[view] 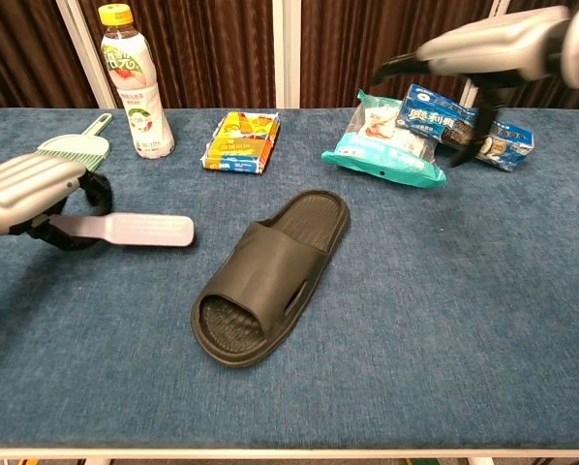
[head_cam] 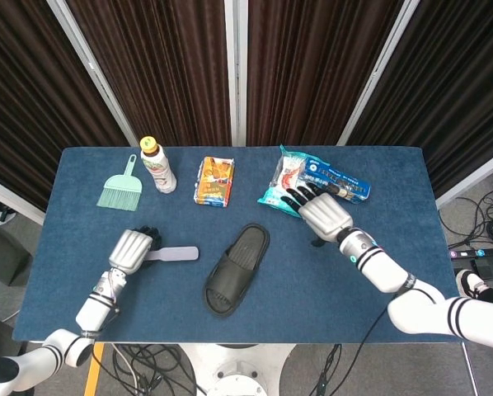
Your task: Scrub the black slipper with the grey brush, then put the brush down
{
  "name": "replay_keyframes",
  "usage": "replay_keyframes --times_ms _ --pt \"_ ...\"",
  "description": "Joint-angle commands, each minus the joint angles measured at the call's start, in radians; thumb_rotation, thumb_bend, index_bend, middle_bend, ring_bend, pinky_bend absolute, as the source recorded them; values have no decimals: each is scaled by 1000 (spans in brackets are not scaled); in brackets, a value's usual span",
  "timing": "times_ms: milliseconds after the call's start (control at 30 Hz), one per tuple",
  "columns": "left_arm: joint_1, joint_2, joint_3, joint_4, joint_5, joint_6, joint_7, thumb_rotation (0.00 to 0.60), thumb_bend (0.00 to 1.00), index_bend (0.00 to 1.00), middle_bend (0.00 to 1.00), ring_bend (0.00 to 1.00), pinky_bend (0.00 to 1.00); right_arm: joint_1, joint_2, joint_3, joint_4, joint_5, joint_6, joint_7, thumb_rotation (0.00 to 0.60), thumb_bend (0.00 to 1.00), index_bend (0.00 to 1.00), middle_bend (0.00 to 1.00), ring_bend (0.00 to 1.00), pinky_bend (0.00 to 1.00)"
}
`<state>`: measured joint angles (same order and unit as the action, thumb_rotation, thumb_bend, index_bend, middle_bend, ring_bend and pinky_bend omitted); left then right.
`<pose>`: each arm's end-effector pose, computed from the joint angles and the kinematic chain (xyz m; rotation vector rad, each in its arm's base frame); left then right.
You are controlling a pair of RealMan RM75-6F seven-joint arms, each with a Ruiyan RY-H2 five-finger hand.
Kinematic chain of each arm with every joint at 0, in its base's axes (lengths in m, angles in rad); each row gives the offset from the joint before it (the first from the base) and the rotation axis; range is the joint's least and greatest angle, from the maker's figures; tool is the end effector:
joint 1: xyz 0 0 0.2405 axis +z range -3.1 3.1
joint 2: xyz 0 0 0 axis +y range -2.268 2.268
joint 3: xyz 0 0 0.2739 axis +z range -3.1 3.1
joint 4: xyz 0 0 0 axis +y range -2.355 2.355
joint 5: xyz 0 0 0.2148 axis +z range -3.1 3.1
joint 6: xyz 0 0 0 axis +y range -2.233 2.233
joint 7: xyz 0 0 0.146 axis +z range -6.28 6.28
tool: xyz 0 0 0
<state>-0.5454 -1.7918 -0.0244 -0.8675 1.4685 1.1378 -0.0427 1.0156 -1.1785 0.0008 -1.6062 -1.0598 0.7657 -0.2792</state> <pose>-0.2779 0.3285 -0.0546 -1.8078 -0.8351 -0.9090 -0.1416 -0.3961 0.0627 2.1212 -0.7215 0.6639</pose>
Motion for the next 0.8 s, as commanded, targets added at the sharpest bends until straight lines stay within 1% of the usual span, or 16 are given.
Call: replay_keyframes --times_ms 33,67,133,200,267,367,467,533,633,700,800 --pt "5 42 -11 -81 -21 -21 50 598 221 177 260 205 405 -60 47 -16 -25 -45 44 52 600 0 0 0 0 0" --pt "8 55 -13 -104 -25 -17 57 592 198 141 223 180 384 -78 60 -19 -29 -58 59 66 600 0 0 0 0 0" --pt "27 94 -21 -164 -28 15 56 578 176 105 188 159 368 -125 95 -29 -39 -91 97 105 600 1 0 0 0 0" --pt "57 143 -24 -219 -31 61 49 575 173 100 183 157 368 -176 136 -45 -50 -121 137 141 600 12 0 0 0 0" --pt "87 194 -23 -269 -45 85 59 574 169 100 182 157 366 -225 170 -60 -60 -137 180 162 600 27 0 0 0 0" --pt "147 281 -21 -352 -70 139 50 584 162 109 182 157 365 -324 201 -78 -67 -164 296 183 600 56 0 0 0 0" --pt "215 353 -20 -402 -98 204 43 600 160 151 188 157 363 -436 202 -91 -53 -191 434 211 600 78 0 4 0 0" --pt "263 399 -18 -428 -125 243 45 600 160 167 193 157 361 -511 193 -96 -40 -197 517 241 600 83 0 26 0 0" --pt "330 458 -11 -470 -165 286 52 600 159 179 194 157 340 -607 172 -100 -21 -196 610 275 600 84 0 71 0 0" --pt "375 488 -5 -503 -180 322 47 600 158 180 194 157 316 -666 150 -104 -1 -207 667 296 600 84 0 68 0 0" --pt "427 511 11 -540 -172 374 50 600 159 180 194 157 294 -732 129 -110 20 -234 726 329 600 84 0 51 0 0"
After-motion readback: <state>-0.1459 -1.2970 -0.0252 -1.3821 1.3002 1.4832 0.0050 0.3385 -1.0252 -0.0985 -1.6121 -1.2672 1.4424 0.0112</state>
